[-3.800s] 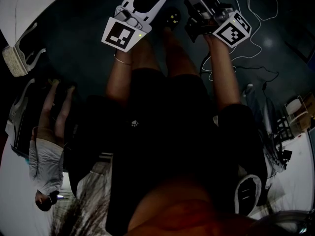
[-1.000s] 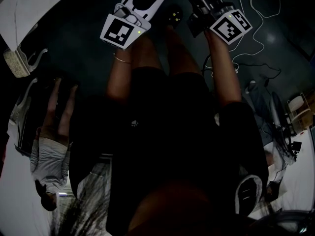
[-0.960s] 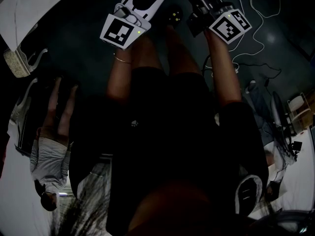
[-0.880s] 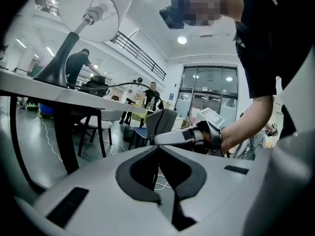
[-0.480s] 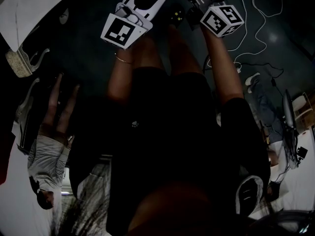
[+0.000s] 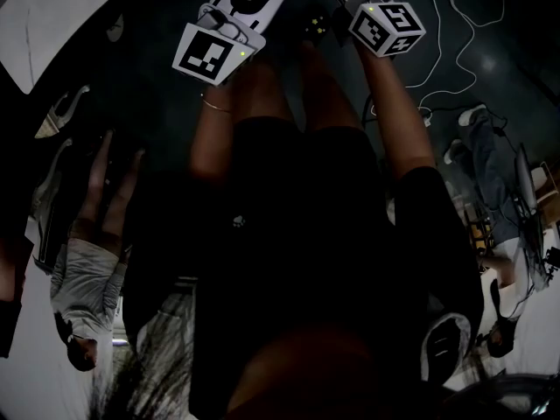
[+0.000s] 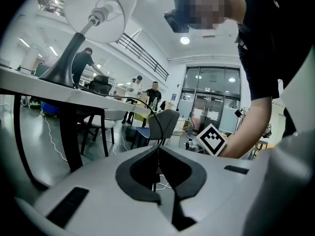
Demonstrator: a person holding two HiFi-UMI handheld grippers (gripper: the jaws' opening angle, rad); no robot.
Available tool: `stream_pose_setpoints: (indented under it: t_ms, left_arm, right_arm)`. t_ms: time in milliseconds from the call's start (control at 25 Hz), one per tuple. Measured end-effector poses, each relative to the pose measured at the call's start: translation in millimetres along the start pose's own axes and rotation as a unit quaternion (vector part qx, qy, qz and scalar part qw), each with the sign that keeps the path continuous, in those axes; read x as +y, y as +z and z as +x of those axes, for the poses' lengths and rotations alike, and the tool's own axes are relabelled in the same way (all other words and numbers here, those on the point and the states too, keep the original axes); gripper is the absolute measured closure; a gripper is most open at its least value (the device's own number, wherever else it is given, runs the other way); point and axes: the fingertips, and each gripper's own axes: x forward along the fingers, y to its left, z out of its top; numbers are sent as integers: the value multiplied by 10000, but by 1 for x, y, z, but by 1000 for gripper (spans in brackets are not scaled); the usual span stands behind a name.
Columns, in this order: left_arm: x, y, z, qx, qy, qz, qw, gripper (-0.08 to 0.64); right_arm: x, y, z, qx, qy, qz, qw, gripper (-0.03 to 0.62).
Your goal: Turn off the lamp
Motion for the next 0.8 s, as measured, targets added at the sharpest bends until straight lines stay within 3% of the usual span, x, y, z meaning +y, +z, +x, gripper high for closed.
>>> stream_pose_setpoints:
  t_ms: [240, 560, 680, 800]
  left_arm:
    - [34, -19, 18, 141, 101, -230, 9996, 551]
    - [17, -3, -2, 74, 171, -106, 9998, 551]
    - [18, 0, -5, 120, 294, -64, 9995, 551]
    - [16, 3, -8, 122, 375, -51, 9992, 551]
  right_arm:
    - [-40, -18, 29, 319, -217, 140, 9992, 520]
    - [-15, 0, 6, -19, -218, 96, 9997, 514]
    - [-8, 11, 0, -240, -96, 184, 9995, 591]
    - [0, 19, -11, -401, 1, 218, 9990, 591]
